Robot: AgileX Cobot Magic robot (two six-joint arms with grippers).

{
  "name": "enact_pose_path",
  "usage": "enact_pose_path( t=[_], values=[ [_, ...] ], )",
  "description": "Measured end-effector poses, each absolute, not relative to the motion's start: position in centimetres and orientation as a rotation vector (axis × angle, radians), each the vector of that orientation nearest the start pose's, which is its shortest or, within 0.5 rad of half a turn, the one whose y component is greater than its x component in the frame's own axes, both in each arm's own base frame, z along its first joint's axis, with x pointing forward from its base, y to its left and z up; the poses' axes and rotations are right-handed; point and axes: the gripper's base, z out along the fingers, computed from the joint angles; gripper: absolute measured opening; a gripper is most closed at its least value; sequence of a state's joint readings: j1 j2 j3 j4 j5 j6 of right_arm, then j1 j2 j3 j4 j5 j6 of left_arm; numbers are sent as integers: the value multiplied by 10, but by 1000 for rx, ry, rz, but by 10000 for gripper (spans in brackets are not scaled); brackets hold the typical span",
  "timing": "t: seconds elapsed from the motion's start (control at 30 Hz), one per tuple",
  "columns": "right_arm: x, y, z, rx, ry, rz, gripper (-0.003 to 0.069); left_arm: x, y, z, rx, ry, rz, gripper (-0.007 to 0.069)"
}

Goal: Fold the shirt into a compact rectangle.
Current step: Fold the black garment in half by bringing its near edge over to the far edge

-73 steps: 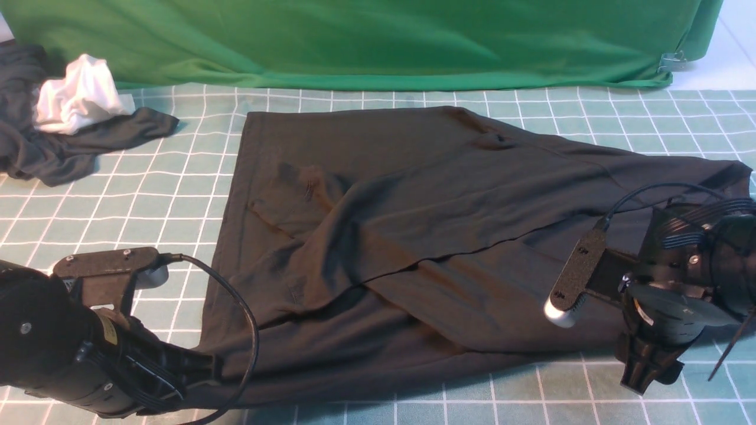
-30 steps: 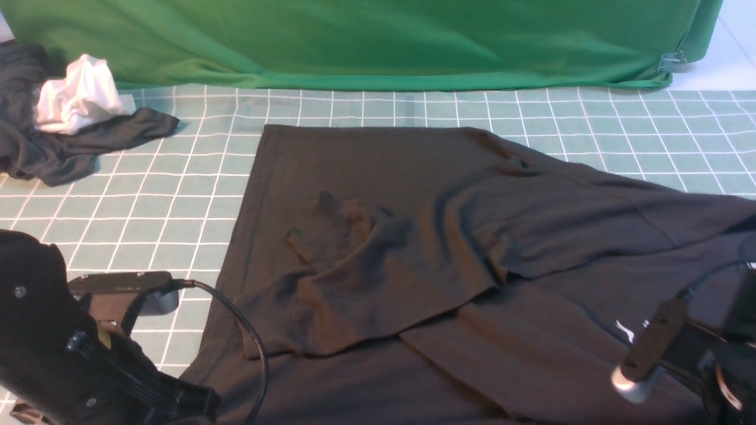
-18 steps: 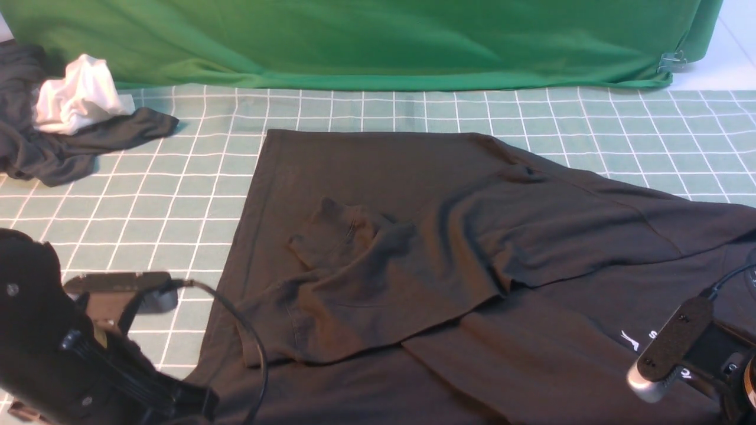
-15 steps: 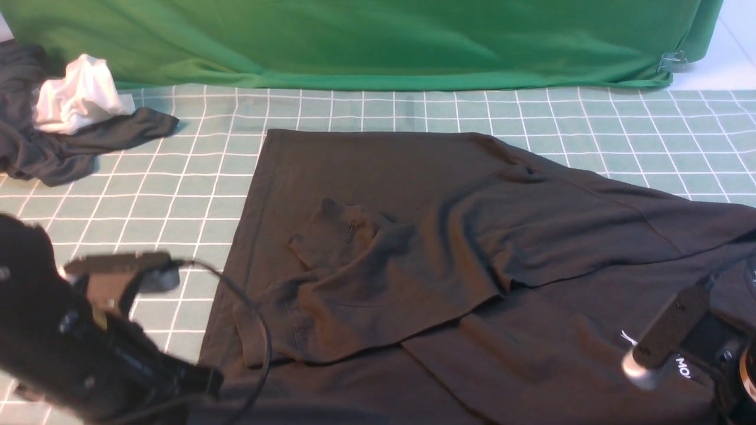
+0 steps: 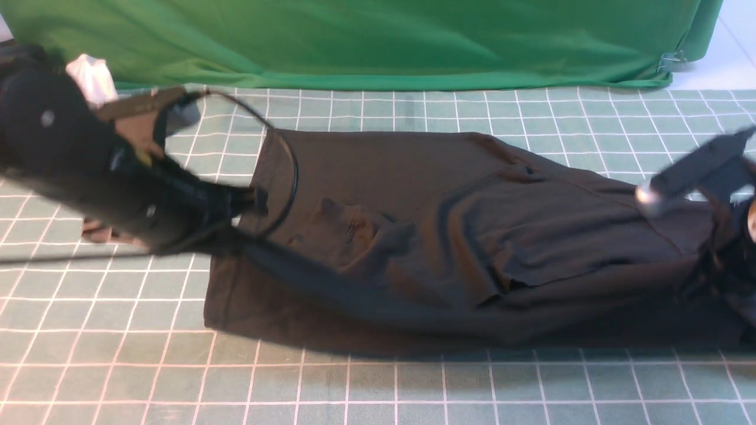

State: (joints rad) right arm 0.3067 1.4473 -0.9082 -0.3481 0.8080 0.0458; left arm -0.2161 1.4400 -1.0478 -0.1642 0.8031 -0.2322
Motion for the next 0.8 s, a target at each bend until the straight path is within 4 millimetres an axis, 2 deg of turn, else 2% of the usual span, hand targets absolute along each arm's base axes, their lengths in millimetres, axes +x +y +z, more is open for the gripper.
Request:
enact_pose_path(
  t=[0.03, 0.07, 0.13, 0.23, 0.27, 0.3, 0.6, 0.8],
  values=[
    [272, 57, 238, -607, 2691, -323, 41, 289, -70, 274, -160, 2687, -331, 14],
    [273, 57, 239, -604, 2688, -322, 41, 290, -70, 275, -160, 2686, -332, 14],
    [290, 54, 239, -567, 2685, -323, 41, 309, -63, 278, -204, 2648, -326, 14],
    [309, 52, 233, -543, 2700, -328, 41, 332, -51, 279, -257, 2607, -314, 14],
    [310, 52, 233, -541, 2701, -329, 41, 332, -50, 279, -260, 2605, -314, 14],
    [320, 52, 230, -533, 2700, -326, 41, 343, -47, 279, -277, 2581, -313, 14],
    [381, 66, 218, -521, 2648, -304, 41, 402, -44, 252, -335, 2506, -330, 14],
    [415, 72, 202, -512, 2648, -305, 41, 439, -32, 230, -402, 2500, -333, 14]
  ],
)
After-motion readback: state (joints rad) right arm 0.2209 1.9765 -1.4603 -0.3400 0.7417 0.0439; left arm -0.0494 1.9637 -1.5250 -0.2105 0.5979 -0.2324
